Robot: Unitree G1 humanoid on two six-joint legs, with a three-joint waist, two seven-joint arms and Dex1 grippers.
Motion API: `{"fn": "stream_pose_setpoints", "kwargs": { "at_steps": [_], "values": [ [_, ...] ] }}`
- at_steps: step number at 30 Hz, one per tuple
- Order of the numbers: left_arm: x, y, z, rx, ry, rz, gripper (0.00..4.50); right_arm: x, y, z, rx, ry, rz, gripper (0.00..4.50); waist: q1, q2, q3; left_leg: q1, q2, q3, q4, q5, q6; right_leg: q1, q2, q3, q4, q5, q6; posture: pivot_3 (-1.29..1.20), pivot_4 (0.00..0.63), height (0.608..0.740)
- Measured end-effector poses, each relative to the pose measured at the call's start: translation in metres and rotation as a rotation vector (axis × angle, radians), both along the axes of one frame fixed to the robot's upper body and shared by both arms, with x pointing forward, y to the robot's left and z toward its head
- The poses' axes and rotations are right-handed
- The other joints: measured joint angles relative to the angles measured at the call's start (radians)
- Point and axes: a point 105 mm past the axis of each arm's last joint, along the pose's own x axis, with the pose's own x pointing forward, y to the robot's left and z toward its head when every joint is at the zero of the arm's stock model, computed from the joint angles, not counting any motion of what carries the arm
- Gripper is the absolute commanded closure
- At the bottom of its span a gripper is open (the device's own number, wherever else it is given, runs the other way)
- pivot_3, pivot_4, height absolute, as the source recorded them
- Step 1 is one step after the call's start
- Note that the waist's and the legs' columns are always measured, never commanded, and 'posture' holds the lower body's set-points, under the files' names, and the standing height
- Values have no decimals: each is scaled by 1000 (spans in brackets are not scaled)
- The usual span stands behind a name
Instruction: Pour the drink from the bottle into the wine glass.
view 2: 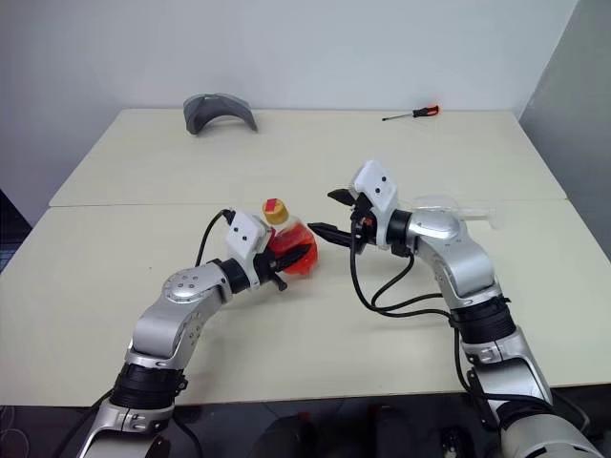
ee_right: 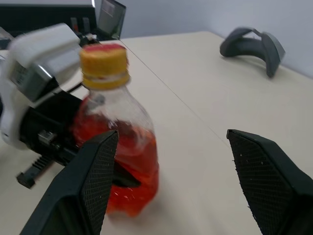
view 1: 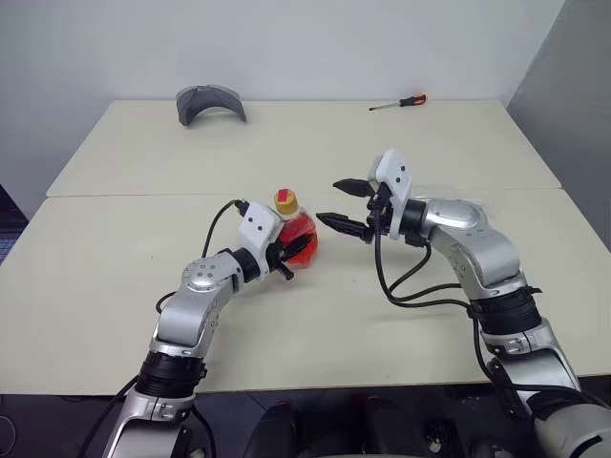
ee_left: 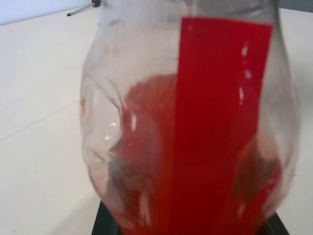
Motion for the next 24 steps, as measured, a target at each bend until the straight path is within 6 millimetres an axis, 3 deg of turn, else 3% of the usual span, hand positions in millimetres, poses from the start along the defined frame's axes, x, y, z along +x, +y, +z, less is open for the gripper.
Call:
{"fn": "stream_pose_setpoints", "kwargs": {
  "at_steps": [3, 9, 24],
  "values": [
    [1, -1, 3, -1, -8, -3, 3546, -5, 17, 3, 41, 11, 30, 737, 1, 0, 0, 0, 0, 0, 0, 0, 0, 0, 0, 0, 0, 0, 0, 0, 150, 740],
    [1, -1, 3, -1, -10, -3, 3546, -5, 28, 16, 64, -21, 42, 737, 1, 0, 0, 0, 0, 0, 0, 0, 0, 0, 0, 0, 0, 0, 0, 0, 150, 740],
    [1, -1, 4, -2, -11, -1, 3546, -2, 30, 16, 67, -17, 36, 737, 1, 0, 0, 0, 0, 0, 0, 0, 0, 0, 0, 0, 0, 0, 0, 0, 150, 740]
  ]
}}
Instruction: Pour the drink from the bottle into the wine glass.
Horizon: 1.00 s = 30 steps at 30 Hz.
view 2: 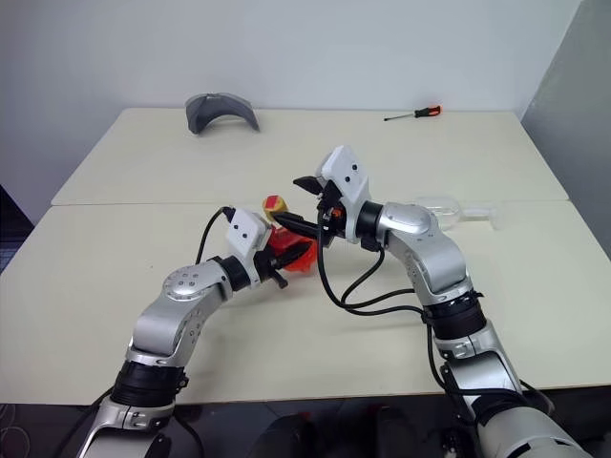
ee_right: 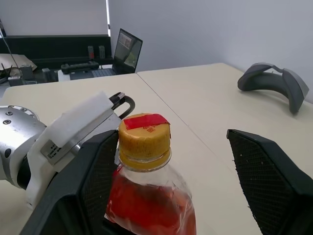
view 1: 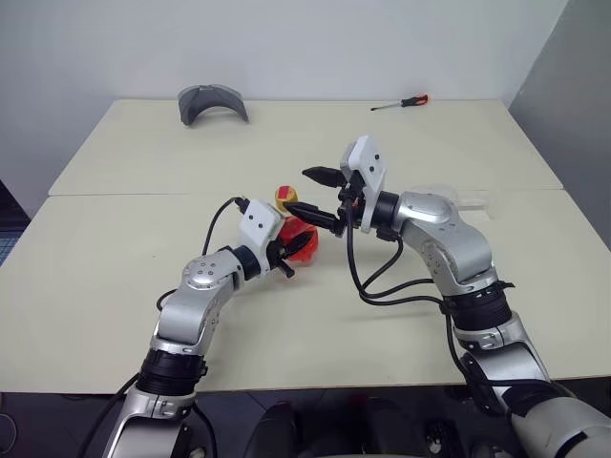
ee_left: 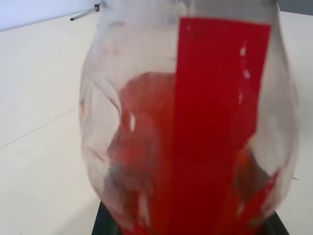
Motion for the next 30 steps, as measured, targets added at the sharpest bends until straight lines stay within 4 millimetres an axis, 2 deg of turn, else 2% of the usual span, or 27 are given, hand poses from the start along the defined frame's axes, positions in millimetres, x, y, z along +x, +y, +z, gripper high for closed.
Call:
{"fn": "stream_pose_setpoints", "kwargs": {
  "at_steps": [5, 10, 13, 16, 21, 25, 30],
  "values": [
    [0, 0, 0, -1, 0, 3, 3546, 1, -4, 0, -11, -9, -5, 737, 0, 0, 0, 0, 0, 0, 0, 0, 0, 0, 0, 0, 0, 0, 0, 0, 150, 740],
    [-1, 0, -2, -2, 6, 6, 3546, 8, -20, -2, -34, -15, -59, 737, 0, 0, 0, 0, 0, 0, 0, 0, 0, 0, 0, 0, 0, 0, 0, 0, 150, 740],
    [-1, -1, -2, -9, 6, 3, 3546, 10, -29, -9, -54, 0, -88, 737, 0, 0, 0, 0, 0, 0, 0, 0, 0, 0, 0, 0, 0, 0, 0, 0, 150, 740],
    [-1, -2, -2, -10, 5, 1, 3546, 12, -32, -10, -60, -4, -106, 737, -1, 0, 0, 0, 0, 0, 0, 0, 0, 0, 0, 0, 0, 0, 0, 0, 150, 740],
    [-2, -2, -2, -10, 6, -6, 3546, 11, -35, -11, -68, -5, -109, 737, 0, 0, 0, 0, 0, 0, 0, 0, 0, 0, 0, 0, 0, 0, 0, 0, 150, 740],
    [-2, -3, -2, -10, 5, -7, 3546, 3, -33, -16, -62, 22, -73, 737, 0, 0, 0, 0, 0, 0, 0, 0, 0, 0, 0, 0, 0, 0, 0, 0, 150, 740],
    [-1, -3, -1, -10, 4, -6, 3546, -7, -26, -11, -48, 25, -18, 737, 0, 0, 0, 0, 0, 0, 0, 0, 0, 0, 0, 0, 0, 0, 0, 0, 150, 740]
  ]
}}
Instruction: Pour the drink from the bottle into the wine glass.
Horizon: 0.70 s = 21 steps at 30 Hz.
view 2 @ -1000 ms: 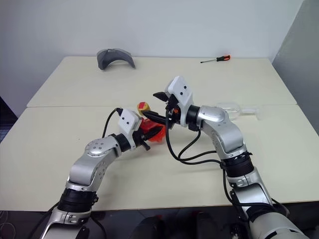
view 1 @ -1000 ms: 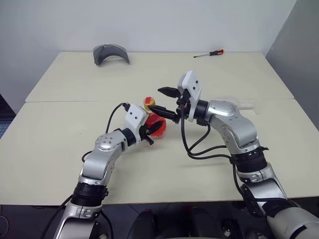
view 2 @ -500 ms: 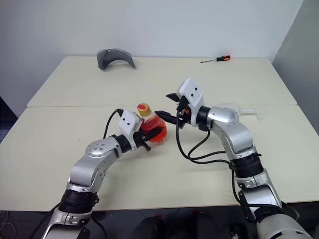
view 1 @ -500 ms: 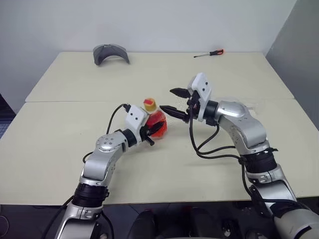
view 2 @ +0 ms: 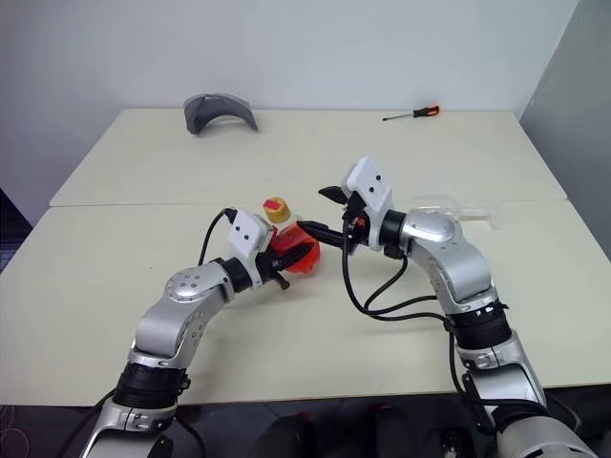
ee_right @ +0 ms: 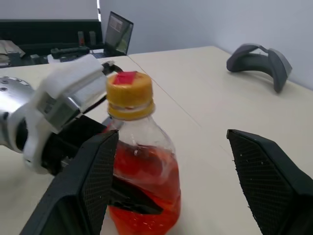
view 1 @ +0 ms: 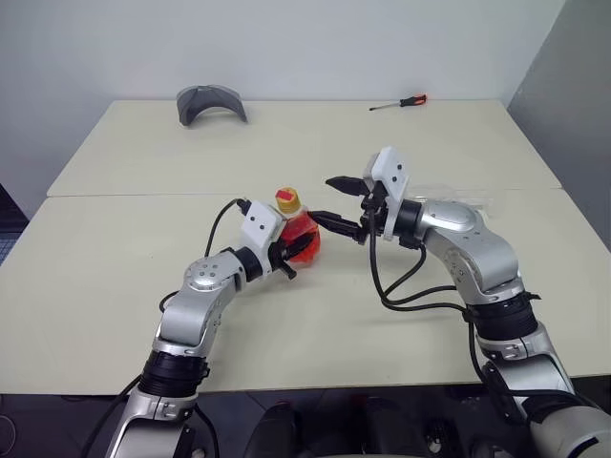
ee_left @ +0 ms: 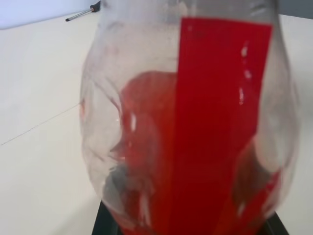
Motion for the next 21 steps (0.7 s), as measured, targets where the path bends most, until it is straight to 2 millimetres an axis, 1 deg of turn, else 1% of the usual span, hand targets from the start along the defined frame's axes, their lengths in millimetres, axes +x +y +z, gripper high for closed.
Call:
{"fn": "stream_pose_setpoints", "kwargs": {
  "at_steps": [3, 7, 9, 12, 17, 21],
  "values": [
    [0, 0, 0, 0, 0, 1, 3546, -1, 4, 1, 11, 5, 8, 737, 0, 0, 0, 0, 0, 0, 0, 0, 0, 0, 0, 0, 0, 0, 0, 0, 150, 740],
    [0, 0, 0, -2, 0, 1, 3546, 0, 12, 11, 29, -13, 23, 737, 0, 0, 0, 0, 0, 0, 0, 0, 0, 0, 0, 0, 0, 0, 0, 0, 150, 740],
    [0, 0, 0, -3, 0, 1, 3546, 3, 15, 12, 38, -11, 22, 737, 0, 0, 0, 0, 0, 0, 0, 0, 0, 0, 0, 0, 0, 0, 0, 0, 150, 740],
    [0, 0, 0, -2, 0, 2, 3546, 7, 16, 10, 41, 0, 10, 737, 0, 0, 0, 0, 0, 0, 0, 0, 0, 0, 0, 0, 0, 0, 0, 0, 150, 740],
    [2, 2, 1, -4, -5, 20, 3546, 9, 19, 13, 40, -19, 12, 737, 0, 0, 0, 0, 0, 0, 0, 0, 0, 0, 0, 0, 0, 0, 0, 0, 150, 740],
    [2, 2, 1, -4, -4, 22, 3546, 10, 18, 13, 37, -25, 8, 737, 0, 0, 0, 0, 0, 0, 0, 0, 0, 0, 0, 0, 0, 0, 0, 0, 150, 740]
  ]
}}
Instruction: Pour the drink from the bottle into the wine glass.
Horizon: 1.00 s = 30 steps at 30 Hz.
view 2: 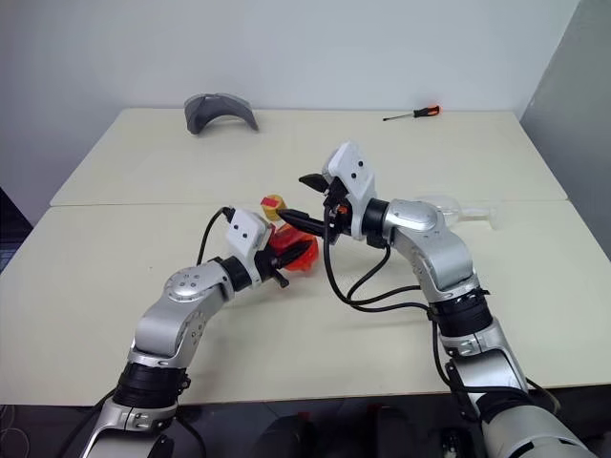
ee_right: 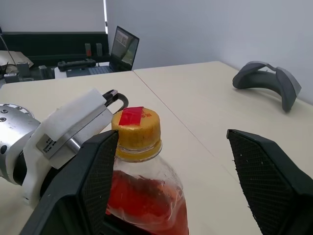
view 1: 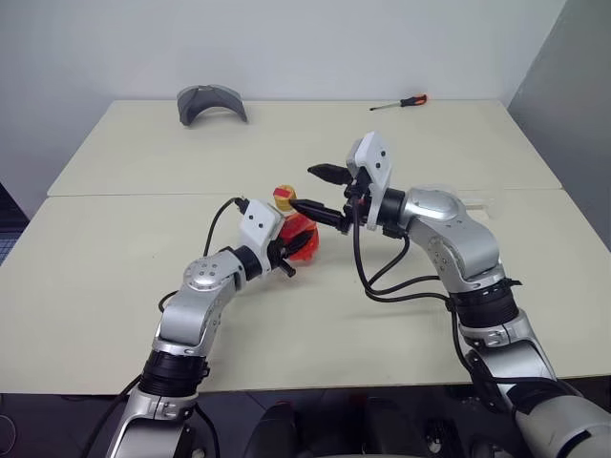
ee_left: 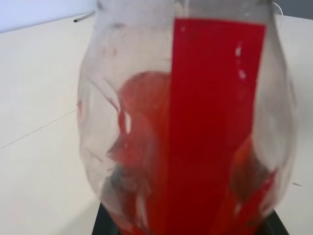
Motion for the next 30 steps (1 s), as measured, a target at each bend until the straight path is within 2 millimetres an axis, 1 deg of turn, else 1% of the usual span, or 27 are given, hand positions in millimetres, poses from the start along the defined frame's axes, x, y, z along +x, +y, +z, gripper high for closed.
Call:
{"fn": "stream_pose_setpoints", "kwargs": {
  "at_steps": [12, 16, 18, 20, 23, 26, 30],
  "values": [
    [0, -1, 0, -3, 2, -4, 3546, 16, -18, -5, -20, 19, -92, 737, 0, 0, 0, 0, 0, 0, 0, 0, 0, 0, 0, 0, 0, 0, 0, 0, 150, 740],
    [1, -3, 3, -4, -7, -8, 3546, 17, -20, -5, -21, 19, -99, 737, 0, 0, 0, 0, 0, 0, 0, 0, 0, 0, 0, 0, 0, 0, 0, 0, 150, 740],
    [1, -3, 4, -5, -11, -9, 3546, 14, -22, -6, -34, 17, -82, 737, 0, 0, 0, 0, 0, 0, 0, 0, 0, 0, 0, 0, 0, 0, 0, 0, 150, 740],
    [2, -3, 3, -4, -8, -8, 3546, 6, -22, -8, -48, 15, -40, 737, 0, 0, 0, 0, 0, 0, 0, 0, 0, 0, 0, 0, -1, 0, 0, 0, 150, 740],
    [2, -3, 3, -5, -7, -7, 3546, -7, -14, -12, -41, 46, 33, 737, -2, 0, 0, 0, 0, 0, 0, 0, 0, 0, 0, 0, 0, 0, 0, 0, 150, 740],
    [2, -3, 3, -5, -6, -7, 3546, -13, -8, -7, -21, 48, 69, 737, -1, 0, 0, 0, 0, 0, 0, 0, 0, 0, 0, 0, 0, 0, 0, 0, 150, 740],
    [2, -3, 3, -5, -6, -7, 3546, -14, 1, -1, -1, 49, 94, 737, -1, 0, 0, 0, 0, 0, 0, 0, 0, 0, 0, 0, 1, 0, 0, 0, 150, 740]
  ]
}}
